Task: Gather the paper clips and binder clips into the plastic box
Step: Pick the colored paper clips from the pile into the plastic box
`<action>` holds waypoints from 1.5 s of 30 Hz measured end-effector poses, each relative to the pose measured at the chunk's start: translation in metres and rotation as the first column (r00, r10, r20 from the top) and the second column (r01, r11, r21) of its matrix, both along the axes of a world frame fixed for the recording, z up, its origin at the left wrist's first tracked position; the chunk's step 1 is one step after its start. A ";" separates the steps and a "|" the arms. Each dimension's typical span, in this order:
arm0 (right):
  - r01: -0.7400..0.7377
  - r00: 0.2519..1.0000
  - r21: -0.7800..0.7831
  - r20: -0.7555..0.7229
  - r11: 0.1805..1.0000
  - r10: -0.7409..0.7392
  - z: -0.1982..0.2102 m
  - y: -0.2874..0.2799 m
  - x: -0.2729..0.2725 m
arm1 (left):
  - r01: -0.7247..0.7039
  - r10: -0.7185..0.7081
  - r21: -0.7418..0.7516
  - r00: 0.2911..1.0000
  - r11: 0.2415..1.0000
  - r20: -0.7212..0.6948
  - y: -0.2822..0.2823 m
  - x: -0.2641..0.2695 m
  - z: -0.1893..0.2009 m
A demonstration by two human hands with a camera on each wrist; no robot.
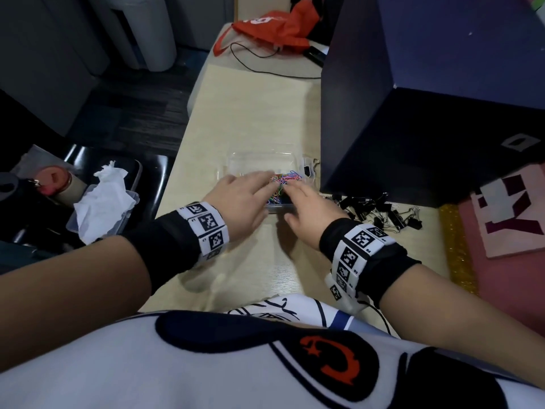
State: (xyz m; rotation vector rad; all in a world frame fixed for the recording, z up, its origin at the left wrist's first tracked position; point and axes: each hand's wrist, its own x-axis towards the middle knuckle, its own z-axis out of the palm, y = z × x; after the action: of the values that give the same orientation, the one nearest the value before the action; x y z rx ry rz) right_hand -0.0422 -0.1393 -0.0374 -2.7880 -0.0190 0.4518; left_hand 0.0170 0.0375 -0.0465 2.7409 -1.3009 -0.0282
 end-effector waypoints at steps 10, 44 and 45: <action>0.031 0.999 -0.015 0.022 0.999 -0.031 0.008 -0.005 0.001 | 0.039 -0.004 0.331 0.994 0.943 -0.106 0.014 0.003 -0.005; 0.023 0.999 -0.012 -0.035 1.000 -0.023 -0.004 -0.004 0.008 | -0.135 0.179 0.266 0.973 0.954 -0.147 0.001 0.025 0.000; 0.055 0.998 0.011 0.002 0.998 -0.055 -0.002 -0.004 0.005 | -0.142 0.176 0.249 0.977 0.958 -0.119 0.001 0.028 0.001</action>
State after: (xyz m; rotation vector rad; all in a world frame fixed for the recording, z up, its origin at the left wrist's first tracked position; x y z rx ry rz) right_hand -0.0372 -0.1431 -0.0395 -2.7709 0.0545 0.4335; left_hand 0.0446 0.0385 -0.0458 2.9711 -1.1009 -0.3824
